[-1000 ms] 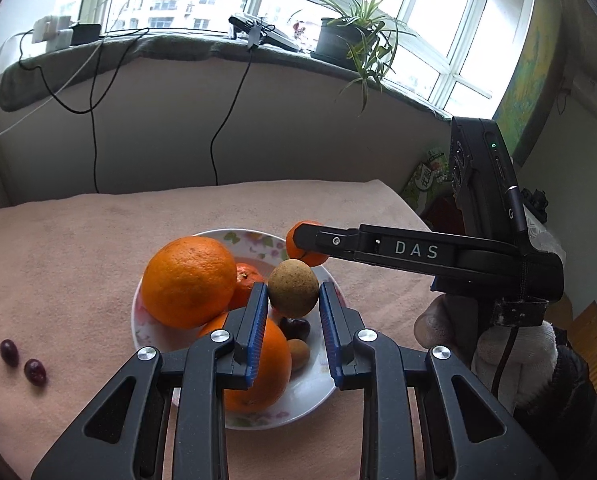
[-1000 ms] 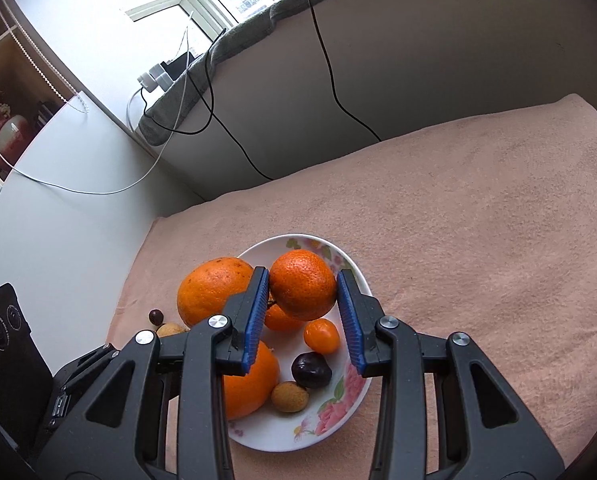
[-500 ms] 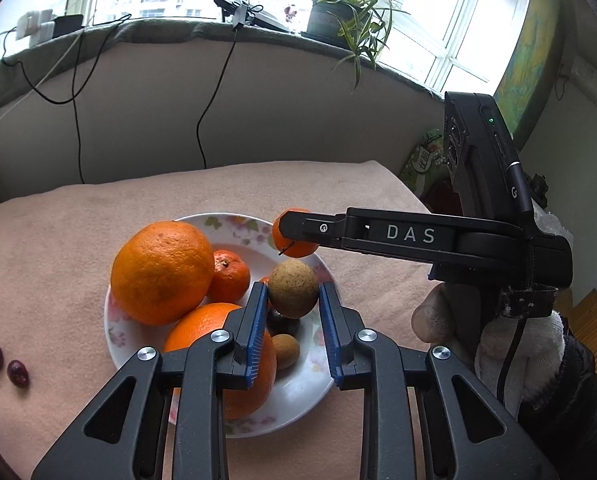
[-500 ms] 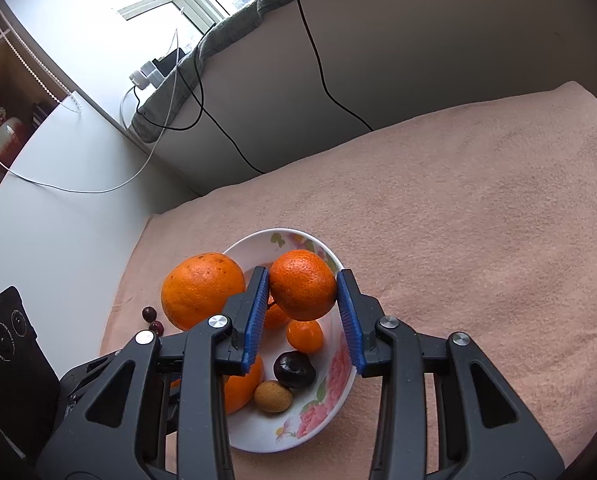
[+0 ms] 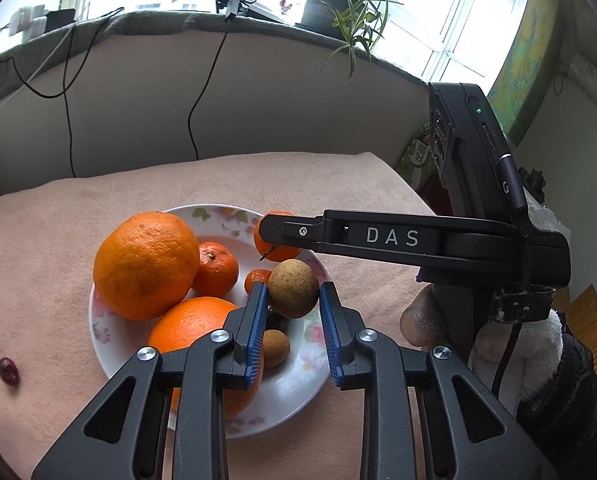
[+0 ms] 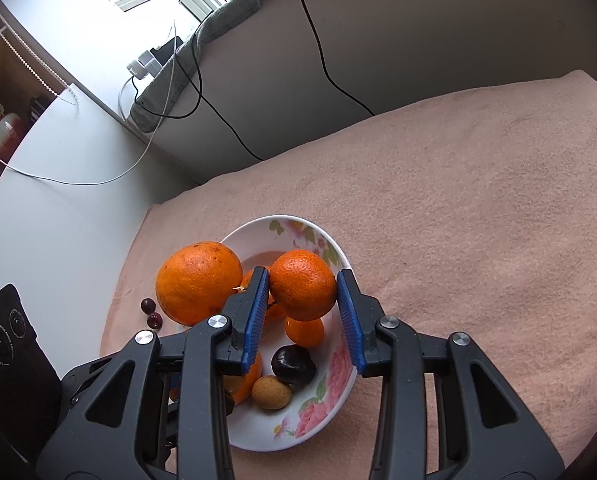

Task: Organize fruits
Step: 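Open both grippers to drop the kiwi and tangerine into the bowl, then move both grippers back toward the two loose dark plums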

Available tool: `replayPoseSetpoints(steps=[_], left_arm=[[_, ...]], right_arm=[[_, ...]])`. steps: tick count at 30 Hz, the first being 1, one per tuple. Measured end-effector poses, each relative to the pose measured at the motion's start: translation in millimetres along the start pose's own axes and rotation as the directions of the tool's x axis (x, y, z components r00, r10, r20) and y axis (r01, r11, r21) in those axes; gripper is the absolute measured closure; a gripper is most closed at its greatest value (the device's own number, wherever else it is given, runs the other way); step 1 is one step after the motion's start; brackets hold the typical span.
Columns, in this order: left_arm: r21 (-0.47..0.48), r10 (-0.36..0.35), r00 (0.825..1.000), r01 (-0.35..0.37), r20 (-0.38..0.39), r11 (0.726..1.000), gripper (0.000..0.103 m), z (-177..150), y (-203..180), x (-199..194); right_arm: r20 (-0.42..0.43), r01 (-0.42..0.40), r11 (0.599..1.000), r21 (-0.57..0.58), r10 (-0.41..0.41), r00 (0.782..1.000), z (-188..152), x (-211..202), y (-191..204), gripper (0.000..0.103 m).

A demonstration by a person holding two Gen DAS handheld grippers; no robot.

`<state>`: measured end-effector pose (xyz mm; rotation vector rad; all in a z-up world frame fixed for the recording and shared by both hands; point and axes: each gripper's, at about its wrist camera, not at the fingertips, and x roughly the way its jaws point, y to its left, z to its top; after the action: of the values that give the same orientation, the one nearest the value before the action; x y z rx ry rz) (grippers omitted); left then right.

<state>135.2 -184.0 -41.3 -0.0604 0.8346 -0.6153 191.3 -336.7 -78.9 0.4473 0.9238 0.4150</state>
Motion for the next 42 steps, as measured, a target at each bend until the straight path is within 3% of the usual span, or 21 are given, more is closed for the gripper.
replayPoseSetpoints(steps=[2,5,12,16,23,25,30,32,34,42], left_arm=[[0.002,0.000,1.000,0.000,-0.002,1.000,0.078,0,0,0],[0.006,0.002,1.000,-0.002,-0.002,1.000,0.066,0,-1,0],[0.013,0.002,1.000,-0.002,0.006,1.000,0.066,-1,-5,-3],[0.012,0.002,1.000,-0.002,0.007,1.000,0.064,-1,-5,-4],[0.015,-0.005,1.000,0.005,0.018,1.000,0.063,-4,-6,-13],[0.015,-0.005,1.000,0.005,0.023,1.000,0.057,-5,-6,-15],[0.009,-0.006,1.000,0.005,0.030,1.000,0.046,-7,-3,-21],[0.008,-0.002,1.000,0.002,0.029,1.000,0.045,-8,-3,-22],[0.010,0.009,0.999,-0.009,0.033,1.000,0.035,-9,-3,-24],[0.016,0.044,0.998,-0.045,0.042,0.999,0.033,-11,-1,-31]], right_arm=[[-0.006,0.002,1.000,-0.004,-0.002,1.000,-1,1,1,0.066],[-0.008,0.004,1.000,-0.006,-0.004,1.000,-2,2,3,0.066],[-0.012,0.012,1.000,-0.006,-0.012,1.000,-2,0,4,0.065],[0.004,0.009,1.000,-0.011,-0.009,1.000,-2,-5,6,0.052],[0.030,0.011,1.000,-0.017,-0.010,0.999,-1,-16,11,0.050],[0.042,0.013,1.000,-0.017,-0.013,0.999,-1,-19,12,0.040],[0.058,0.017,0.999,-0.034,-0.015,0.998,-3,-27,17,0.030],[0.062,0.024,0.999,-0.046,-0.021,0.998,-3,-28,20,0.030],[0.064,0.034,0.998,-0.058,-0.031,0.997,-5,-30,23,0.030],[0.095,0.077,0.992,-0.103,-0.067,0.993,-10,-37,38,0.029]])
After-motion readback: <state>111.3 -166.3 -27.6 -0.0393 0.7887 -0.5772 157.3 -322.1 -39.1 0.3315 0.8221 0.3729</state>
